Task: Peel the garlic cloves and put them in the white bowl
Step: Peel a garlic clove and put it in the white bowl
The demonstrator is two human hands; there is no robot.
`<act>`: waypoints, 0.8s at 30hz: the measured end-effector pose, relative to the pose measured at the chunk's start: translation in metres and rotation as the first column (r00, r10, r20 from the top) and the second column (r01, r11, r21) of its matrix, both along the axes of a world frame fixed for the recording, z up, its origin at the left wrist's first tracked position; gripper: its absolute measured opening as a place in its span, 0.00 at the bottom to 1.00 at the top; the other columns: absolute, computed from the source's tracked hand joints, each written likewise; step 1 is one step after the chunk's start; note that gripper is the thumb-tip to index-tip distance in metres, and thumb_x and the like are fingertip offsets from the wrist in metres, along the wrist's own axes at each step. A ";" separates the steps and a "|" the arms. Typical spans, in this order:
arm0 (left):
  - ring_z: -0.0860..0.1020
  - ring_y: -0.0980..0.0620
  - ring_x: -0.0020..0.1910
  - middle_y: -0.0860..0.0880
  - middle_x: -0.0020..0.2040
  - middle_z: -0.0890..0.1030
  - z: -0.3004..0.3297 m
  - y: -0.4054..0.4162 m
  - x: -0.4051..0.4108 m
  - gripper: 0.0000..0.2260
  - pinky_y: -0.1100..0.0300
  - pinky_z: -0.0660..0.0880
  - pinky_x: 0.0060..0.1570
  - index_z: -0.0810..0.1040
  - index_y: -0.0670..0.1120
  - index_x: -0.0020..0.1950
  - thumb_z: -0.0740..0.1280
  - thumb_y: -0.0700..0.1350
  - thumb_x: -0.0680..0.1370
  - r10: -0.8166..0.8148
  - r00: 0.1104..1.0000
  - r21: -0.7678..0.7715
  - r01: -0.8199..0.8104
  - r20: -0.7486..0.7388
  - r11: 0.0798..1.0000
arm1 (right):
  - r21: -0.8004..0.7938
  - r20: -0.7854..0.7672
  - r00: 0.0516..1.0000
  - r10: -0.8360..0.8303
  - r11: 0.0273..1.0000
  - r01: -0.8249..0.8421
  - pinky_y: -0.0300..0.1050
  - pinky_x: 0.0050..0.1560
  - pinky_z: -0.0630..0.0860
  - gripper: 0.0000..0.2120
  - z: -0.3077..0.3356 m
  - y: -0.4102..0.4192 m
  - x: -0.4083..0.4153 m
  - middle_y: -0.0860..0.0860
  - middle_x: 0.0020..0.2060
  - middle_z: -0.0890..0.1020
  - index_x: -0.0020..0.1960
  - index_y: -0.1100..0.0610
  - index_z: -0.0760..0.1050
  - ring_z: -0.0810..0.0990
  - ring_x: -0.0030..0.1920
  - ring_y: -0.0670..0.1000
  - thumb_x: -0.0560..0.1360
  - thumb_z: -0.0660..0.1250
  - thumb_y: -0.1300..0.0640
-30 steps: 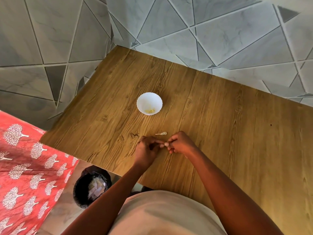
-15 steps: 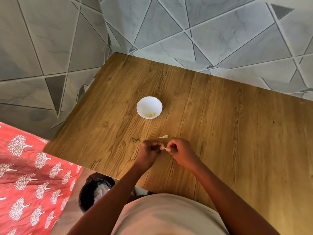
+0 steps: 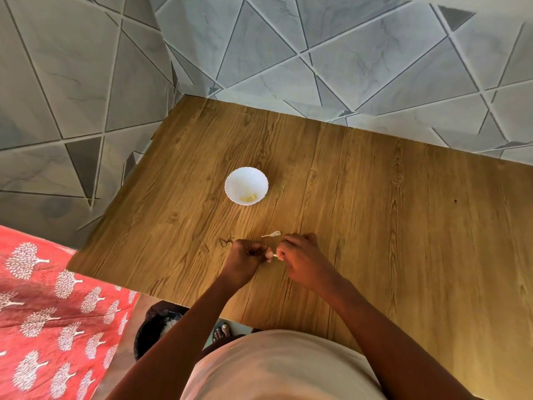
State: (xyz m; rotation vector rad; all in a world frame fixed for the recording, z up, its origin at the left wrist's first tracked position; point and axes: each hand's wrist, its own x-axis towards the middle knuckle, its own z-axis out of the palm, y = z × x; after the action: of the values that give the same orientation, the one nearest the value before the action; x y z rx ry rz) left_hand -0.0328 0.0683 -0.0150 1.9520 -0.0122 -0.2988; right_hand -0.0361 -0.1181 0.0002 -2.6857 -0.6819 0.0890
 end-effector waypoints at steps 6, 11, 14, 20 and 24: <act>0.79 0.64 0.37 0.52 0.36 0.84 0.002 0.001 0.002 0.08 0.72 0.73 0.43 0.86 0.42 0.40 0.71 0.31 0.76 0.002 1.000 0.020 -0.002 -0.025 1.000 | 0.210 -0.199 0.971 -0.135 0.962 0.176 0.42 0.48 0.76 0.03 0.005 0.004 0.001 0.48 0.42 0.84 0.47 0.55 0.83 0.81 0.42 0.45 0.74 0.72 0.62; 0.78 0.66 0.37 0.56 0.35 0.83 0.000 0.003 0.000 0.09 0.73 0.71 0.43 0.86 0.43 0.42 0.71 0.32 0.76 -0.031 0.999 0.064 0.030 0.007 0.997 | 0.378 -0.633 0.741 -0.226 0.744 0.550 0.44 0.41 0.80 0.06 0.002 0.008 -0.003 0.52 0.34 0.83 0.45 0.58 0.83 0.82 0.35 0.46 0.78 0.69 0.65; 0.78 0.67 0.37 0.58 0.35 0.83 -0.001 0.006 0.001 0.09 0.74 0.71 0.43 0.86 0.42 0.42 0.71 0.31 0.76 -0.042 0.999 0.068 0.040 0.019 0.997 | 0.372 -0.699 0.693 -0.175 0.739 0.561 0.41 0.39 0.79 0.06 0.005 0.010 -0.001 0.52 0.35 0.84 0.46 0.59 0.83 0.82 0.34 0.44 0.79 0.68 0.66; 0.79 0.63 0.40 0.58 0.36 0.83 -0.003 0.014 0.004 0.14 0.69 0.73 0.48 0.84 0.49 0.39 0.69 0.31 0.77 -0.075 0.997 0.058 0.073 0.026 0.996 | 0.220 -0.331 0.930 -0.163 0.945 0.243 0.40 0.42 0.80 0.04 0.004 -0.001 -0.001 0.47 0.39 0.86 0.45 0.54 0.86 0.82 0.38 0.43 0.72 0.74 0.61; 0.80 0.61 0.42 0.57 0.38 0.85 -0.006 0.012 0.004 0.12 0.68 0.74 0.49 0.86 0.51 0.40 0.71 0.34 0.77 -0.052 0.999 0.047 0.051 0.003 0.998 | 0.164 -0.222 0.951 -0.213 0.954 0.252 0.47 0.37 0.79 0.06 0.004 -0.011 0.002 0.47 0.34 0.83 0.37 0.54 0.81 0.80 0.35 0.47 0.68 0.77 0.61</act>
State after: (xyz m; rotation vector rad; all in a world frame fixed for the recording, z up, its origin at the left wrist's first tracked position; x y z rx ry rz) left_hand -0.0288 0.0806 -0.0206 2.0012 -0.0588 -0.3316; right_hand -0.0344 -0.1288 0.0043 -2.5059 -0.2905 0.2201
